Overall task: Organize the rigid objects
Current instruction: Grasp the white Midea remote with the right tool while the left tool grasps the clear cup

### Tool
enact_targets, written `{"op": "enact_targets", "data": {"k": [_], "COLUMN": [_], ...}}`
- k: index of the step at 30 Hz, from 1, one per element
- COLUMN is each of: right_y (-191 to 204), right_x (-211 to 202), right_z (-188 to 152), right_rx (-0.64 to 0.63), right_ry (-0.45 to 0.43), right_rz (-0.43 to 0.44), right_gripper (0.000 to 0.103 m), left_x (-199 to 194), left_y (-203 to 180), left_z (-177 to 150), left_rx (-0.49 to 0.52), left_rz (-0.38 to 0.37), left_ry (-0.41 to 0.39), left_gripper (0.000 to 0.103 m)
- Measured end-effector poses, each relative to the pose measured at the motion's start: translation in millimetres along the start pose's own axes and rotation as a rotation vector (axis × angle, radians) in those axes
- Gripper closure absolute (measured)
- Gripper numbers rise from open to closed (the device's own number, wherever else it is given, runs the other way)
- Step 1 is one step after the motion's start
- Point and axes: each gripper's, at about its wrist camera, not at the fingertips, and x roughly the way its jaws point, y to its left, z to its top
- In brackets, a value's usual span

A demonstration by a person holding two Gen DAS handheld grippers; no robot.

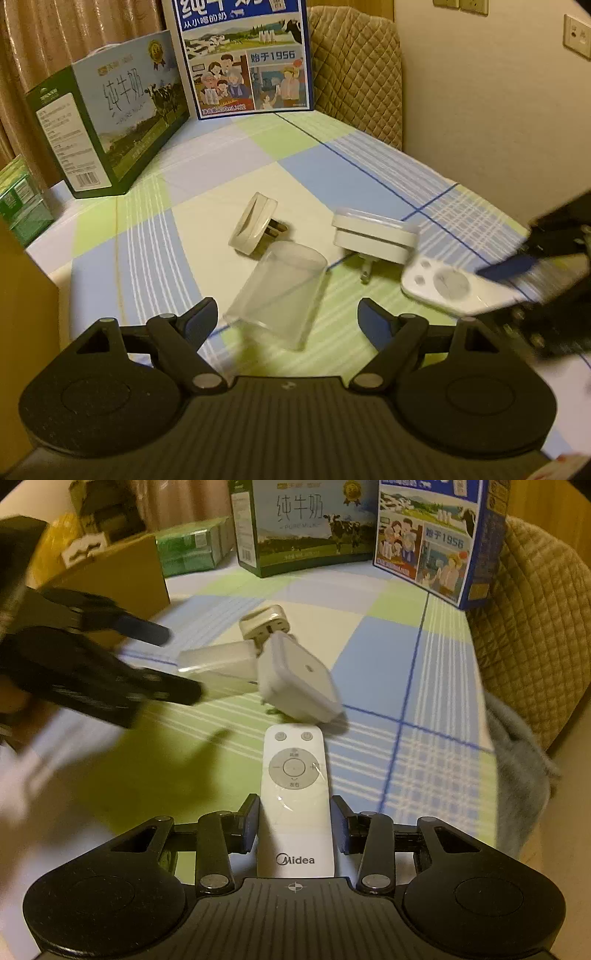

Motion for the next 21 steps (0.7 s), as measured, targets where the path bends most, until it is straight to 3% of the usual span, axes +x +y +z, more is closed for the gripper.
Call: {"op": "enact_targets", "data": {"k": [7,9,11,17,21], "right_y": [6,7,8,11,16], "right_x": [-3,-4,-4,-6,-11], "right_z": [1,0,-1,-2,-5], "right_rx": [0.089,0.1,0.098,0.118,0.133], "right_ry": [0.009,0.007,0.003,0.017,0.044], "right_rz": [-0.006,-0.009,-0.012,-0.012,-0.024], "right_gripper": [0.066,0.066,0.066,0.066,0.066], "left_x": [30,37,38,10,-23], "left_y": [2,6,8,0,-22], "left_z": [11,11,9,-15,-44], "left_rx": [0.054,0.052,0.048,-0.042,-0.042], "left_rz": [-0.018,-0.023,-0.026,-0.017,-0.017], "left_ry": [0.036,0.05,0.061,0.099,0.101], "left_gripper": [0.038,0.052,0.055,0.056,0.056]}}
